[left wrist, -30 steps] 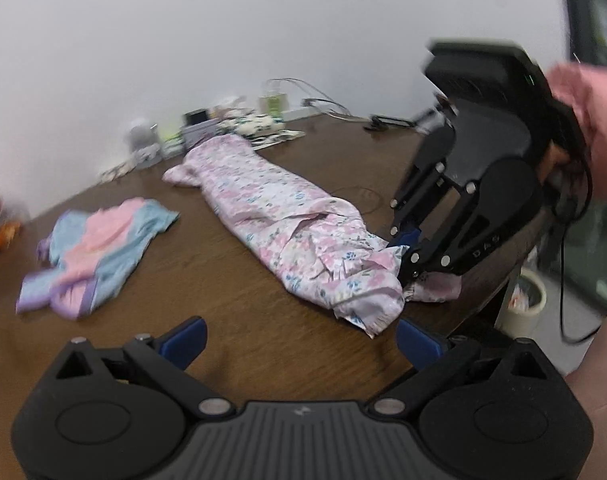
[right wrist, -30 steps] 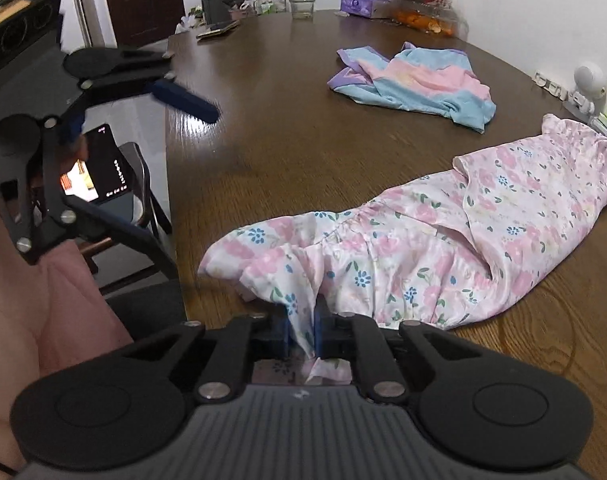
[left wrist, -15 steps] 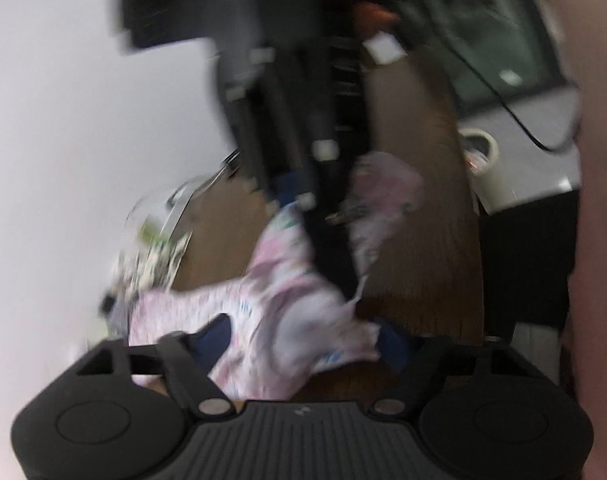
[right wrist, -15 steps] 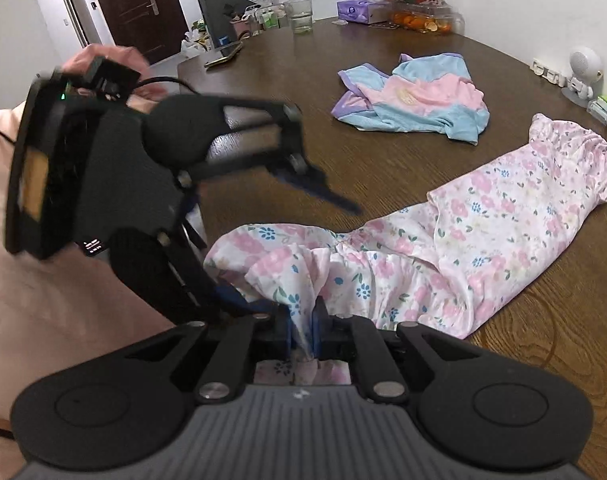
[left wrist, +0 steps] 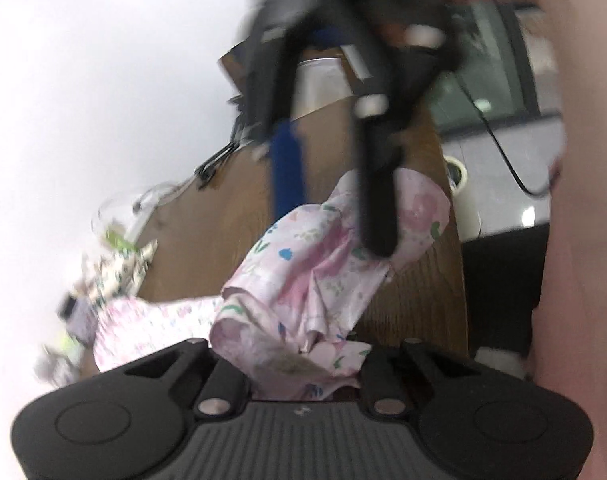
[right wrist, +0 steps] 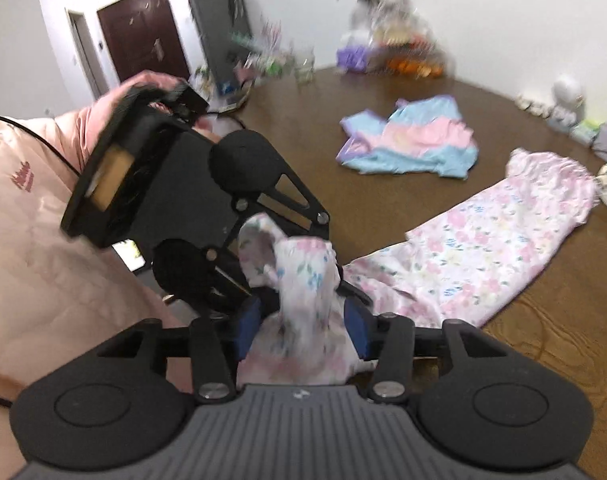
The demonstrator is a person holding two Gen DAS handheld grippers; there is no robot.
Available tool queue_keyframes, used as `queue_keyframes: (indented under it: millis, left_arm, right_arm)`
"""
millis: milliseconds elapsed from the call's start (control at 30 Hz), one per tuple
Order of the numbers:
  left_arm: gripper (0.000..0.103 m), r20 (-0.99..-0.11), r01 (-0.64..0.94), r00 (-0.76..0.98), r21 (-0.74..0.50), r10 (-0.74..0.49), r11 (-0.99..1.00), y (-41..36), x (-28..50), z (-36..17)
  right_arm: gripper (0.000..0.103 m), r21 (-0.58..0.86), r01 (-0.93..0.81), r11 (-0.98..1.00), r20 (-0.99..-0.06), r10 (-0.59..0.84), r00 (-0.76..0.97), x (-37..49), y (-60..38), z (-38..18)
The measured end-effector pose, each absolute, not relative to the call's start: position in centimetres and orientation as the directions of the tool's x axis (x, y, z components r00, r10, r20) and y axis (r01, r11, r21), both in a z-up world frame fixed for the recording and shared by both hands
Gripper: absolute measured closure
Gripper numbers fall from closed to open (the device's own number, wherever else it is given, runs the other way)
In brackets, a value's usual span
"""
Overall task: Fold clothes
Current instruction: 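Grasp the dress end with the right tool and roll it toward the left tool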
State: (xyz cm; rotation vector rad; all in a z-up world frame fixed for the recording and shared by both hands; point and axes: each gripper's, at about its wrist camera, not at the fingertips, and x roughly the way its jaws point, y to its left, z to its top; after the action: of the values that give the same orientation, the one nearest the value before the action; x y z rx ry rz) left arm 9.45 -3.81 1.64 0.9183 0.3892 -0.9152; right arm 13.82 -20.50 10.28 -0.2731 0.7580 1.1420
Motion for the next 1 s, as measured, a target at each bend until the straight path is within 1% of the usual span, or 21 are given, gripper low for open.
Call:
queue_keyframes:
  millis: [100,233,333,400,467,567,633,667,700,733,767,800,833,867,900,933,1000]
  left_arm:
    - [0.093,-0.664,0.837,0.548,0.432,-0.509,0.336,-3.2,10.3,1.8]
    - [0.093,-0.687,0.858,0.507,0.351,-0.52,0.374,-2.7,10.9,2.2]
    - [0.093,-0.697,0.865,0.485,0.292,-0.528,0.409,-2.6,11.6,2.6]
    - [0.093,-0.702,0.861,0.476,0.249,-0.53,0.443,-2.2,12.2,2.8]
    - [0.093,-0.701,0.859,0.47,0.224,-0.537,0.46,-1.6,13.0,3.1]
    - [0.093,-0.7,0.864,0.456,0.202,-0.55,0.461,-1.5,14.0,3.7]
    - [0.093,-0.703,0.864,0.449,0.185,-0.552,0.468,-1.6,14.8,4.2]
    - [0.093,-0.707,0.864,0.441,0.169,-0.552,0.474,-1.5,15.2,4.5]
    - [0.093,-0.714,0.863,0.434,0.154,-0.549,0.482,-1.4,15.8,4.7]
    - [0.093,-0.731,0.861,0.42,0.132,-0.538,0.491,-1.5,16.7,4.7]
    - [0.091,-0.751,0.858,0.402,0.109,-0.524,0.502,-1.7,17.7,4.7]
    - [0.086,-0.763,0.845,0.399,0.091,-0.508,0.527,-1.7,18.8,4.7]
    - [0.085,-0.774,0.827,0.4,0.075,-0.491,0.557,-1.6,20.0,4.7]
    - [0.08,-0.785,0.808,0.4,0.059,-0.473,0.586,-1.5,21.1,4.7]
    - [0.078,-0.788,0.789,0.404,0.044,-0.464,0.612,-1.3,22.2,4.6]
    - [0.072,-0.79,0.77,0.409,0.029,-0.458,0.637,-1.1,23.2,4.5]
    - [0.057,-0.789,0.744,0.415,0.008,-0.452,0.668,-0.7,25.0,4.0]
  right_arm:
    - [0.037,0.072,-0.891,0.448,-0.688,0.669,0.28,12.8,-21.2,8.3]
    - [0.033,-0.013,-0.906,0.424,-0.706,0.637,0.309,12.4,-20.5,6.0]
    - [0.027,-0.027,-0.93,0.366,-0.696,0.662,0.28,12.5,-19.8,5.9]
    - [0.02,-0.03,-0.945,0.326,-0.686,0.681,0.257,12.5,-19.6,6.2]
    - [0.018,-0.061,-0.948,0.312,-0.674,0.687,0.27,12.3,-19.8,6.5]
    - [0.018,-0.095,-0.939,0.33,-0.663,0.683,0.307,12.9,-19.8,6.3]
    - [0.024,-0.092,-0.938,0.334,-0.67,0.677,0.306,13.7,-19.5,5.8]
    - [0.044,-0.082,-0.939,0.334,-0.674,0.675,0.299,14.3,-19.3,5.7]
    - [0.079,-0.056,-0.939,0.34,-0.677,0.678,0.286,15.2,-19.2,5.7]
    - [0.09,-0.022,-0.936,0.351,-0.677,0.683,0.272,16.2,-19.2,5.8]
    - [0.093,0.011,-0.933,0.361,-0.678,0.689,0.259,17.1,-19.2,5.9]
    - [0.093,0.044,-0.928,0.37,-0.677,0.694,0.245,18.1,-19.2,6.0]
    - [0.093,0.094,-0.917,0.388,-0.672,0.705,0.229,19.4,-19.4,6.1]
    - [0.092,0.152,-0.9,0.408,-0.663,0.718,0.214,20.9,-19.7,6.3]
    - [0.092,0.206,-0.882,0.423,-0.655,0.73,0.198,22.3,-20.0,6.3]
    - [0.091,0.257,-0.862,0.436,-0.647,0.74,0.181,23.6,-20.2,6.1]
    - [0.089,0.318,-0.822,0.472,-0.647,0.742,0.176,25.8,-20.5,5.2]
